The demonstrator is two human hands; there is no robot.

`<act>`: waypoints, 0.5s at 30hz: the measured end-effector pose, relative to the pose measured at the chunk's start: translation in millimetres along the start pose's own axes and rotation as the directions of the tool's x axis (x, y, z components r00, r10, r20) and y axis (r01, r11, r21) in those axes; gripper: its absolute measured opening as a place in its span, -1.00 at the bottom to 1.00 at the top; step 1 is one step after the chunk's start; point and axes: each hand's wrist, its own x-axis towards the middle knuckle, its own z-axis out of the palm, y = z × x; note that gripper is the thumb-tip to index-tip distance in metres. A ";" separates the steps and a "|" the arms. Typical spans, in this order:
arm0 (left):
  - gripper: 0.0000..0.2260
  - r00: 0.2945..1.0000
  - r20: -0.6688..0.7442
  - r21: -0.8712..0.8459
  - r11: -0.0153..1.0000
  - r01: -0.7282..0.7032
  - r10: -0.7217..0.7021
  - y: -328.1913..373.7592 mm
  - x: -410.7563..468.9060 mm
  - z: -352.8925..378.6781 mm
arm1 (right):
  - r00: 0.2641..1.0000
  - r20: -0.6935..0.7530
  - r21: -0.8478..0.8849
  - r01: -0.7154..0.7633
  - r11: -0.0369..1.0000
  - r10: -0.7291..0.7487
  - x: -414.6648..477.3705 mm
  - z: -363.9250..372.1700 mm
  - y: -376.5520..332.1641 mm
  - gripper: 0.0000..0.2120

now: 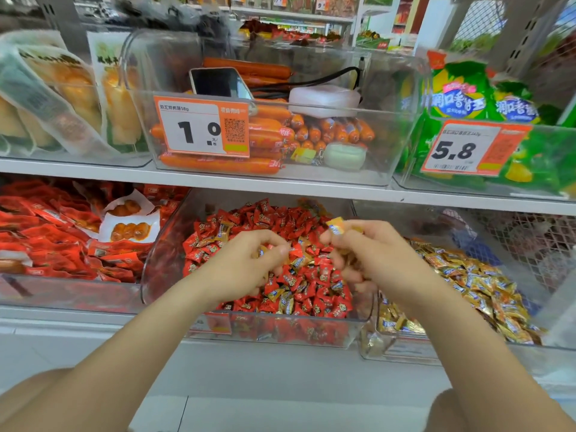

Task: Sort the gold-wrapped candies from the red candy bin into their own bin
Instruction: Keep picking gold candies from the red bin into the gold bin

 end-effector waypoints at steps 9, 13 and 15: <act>-0.89 0.991 0.136 -0.447 0.891 0.075 -0.015 50.2 -17.9 84.7 | 0.913 -0.373 -0.785 -0.215 0.581 -0.167 -8.1 -121.7 70.2 -0.67; -0.90 0.975 0.060 -0.034 0.977 -0.213 0.214 79.6 -4.6 139.6 | 0.974 -0.210 -0.833 -0.129 0.538 -0.091 -20.3 -143.4 92.3 -0.44; -0.88 0.940 0.018 0.177 0.924 -0.340 0.342 88.7 12.6 171.5 | 0.970 -0.183 -0.793 -0.048 0.608 -0.162 -30.8 -151.0 95.2 -0.46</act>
